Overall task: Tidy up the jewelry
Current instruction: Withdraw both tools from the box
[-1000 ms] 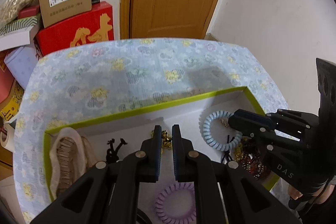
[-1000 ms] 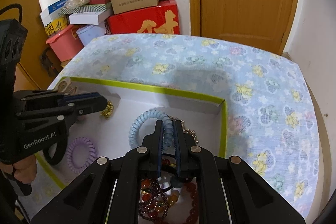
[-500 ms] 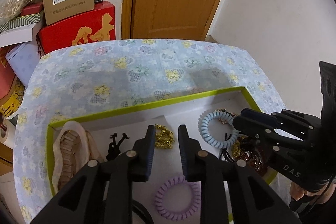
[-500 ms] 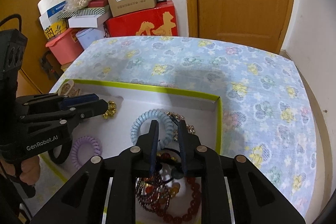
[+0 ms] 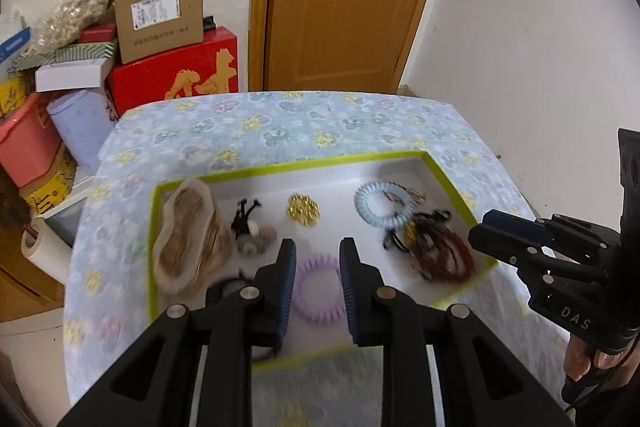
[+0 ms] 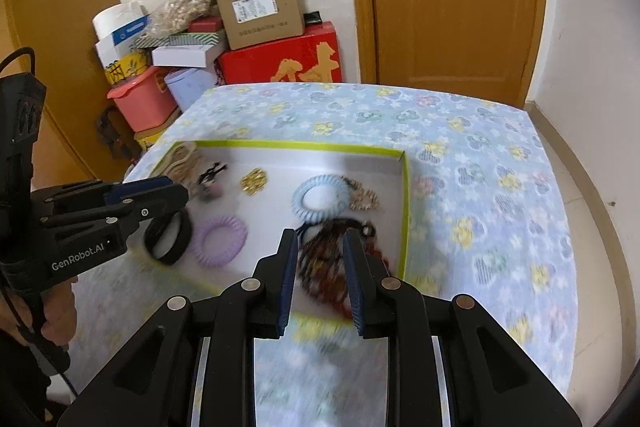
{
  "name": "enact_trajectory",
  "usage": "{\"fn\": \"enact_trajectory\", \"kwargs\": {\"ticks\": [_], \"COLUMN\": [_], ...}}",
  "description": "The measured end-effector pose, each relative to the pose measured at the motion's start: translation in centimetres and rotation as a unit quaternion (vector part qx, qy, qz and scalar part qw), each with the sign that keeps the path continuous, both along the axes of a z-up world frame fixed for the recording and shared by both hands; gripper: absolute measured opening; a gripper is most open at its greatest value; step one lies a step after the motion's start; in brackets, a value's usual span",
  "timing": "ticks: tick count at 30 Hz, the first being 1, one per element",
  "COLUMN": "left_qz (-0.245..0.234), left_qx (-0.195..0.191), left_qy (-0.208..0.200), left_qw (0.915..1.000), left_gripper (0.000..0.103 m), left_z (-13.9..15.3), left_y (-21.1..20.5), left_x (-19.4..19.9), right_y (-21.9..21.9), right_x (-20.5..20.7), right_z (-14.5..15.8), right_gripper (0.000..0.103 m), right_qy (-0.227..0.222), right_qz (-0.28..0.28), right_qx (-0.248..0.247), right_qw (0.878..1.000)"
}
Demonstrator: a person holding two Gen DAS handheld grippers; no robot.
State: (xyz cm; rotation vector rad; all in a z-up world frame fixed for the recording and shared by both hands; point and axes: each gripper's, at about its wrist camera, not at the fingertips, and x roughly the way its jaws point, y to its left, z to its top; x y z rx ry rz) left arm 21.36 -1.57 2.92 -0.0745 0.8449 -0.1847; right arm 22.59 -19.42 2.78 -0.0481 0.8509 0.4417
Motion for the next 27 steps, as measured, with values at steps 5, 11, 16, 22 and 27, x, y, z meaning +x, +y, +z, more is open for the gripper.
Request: {"fn": "enact_trajectory", "kwargs": {"ticks": [5,11,16,22,27], "left_qz": [0.005,0.01,0.021,0.037,0.045], "left_qx": [0.008,0.015,0.022,0.018,0.016], "left_qy": [-0.016,-0.028,-0.034,-0.033,-0.022], "left_qw": [0.9998,0.9995,0.9989,0.9986,0.9986], "left_gripper": [0.025,0.025,0.025,0.025,0.025], "left_z": [1.1,1.4,1.4,0.9,-0.2], "left_y": [-0.2,-0.4,-0.3,0.0,0.2], "left_x": [-4.4,-9.0,-12.0,-14.7,-16.1], "right_y": [0.0,-0.2,-0.1,0.0,-0.1], "right_x": [-3.9,-8.2,-11.3,-13.9,-15.4], "right_z": [1.0,1.4,1.5,0.8,0.0], "right_gripper": [0.031,0.031,0.031,0.031,0.032], "right_qy": [-0.014,-0.021,-0.029,-0.022,-0.012], "right_qz": [0.006,0.005,0.006,0.009,0.007], "right_qx": [-0.001,-0.005,-0.01,-0.01,-0.014], "right_qw": [1.0,1.0,1.0,1.0,1.0]}}
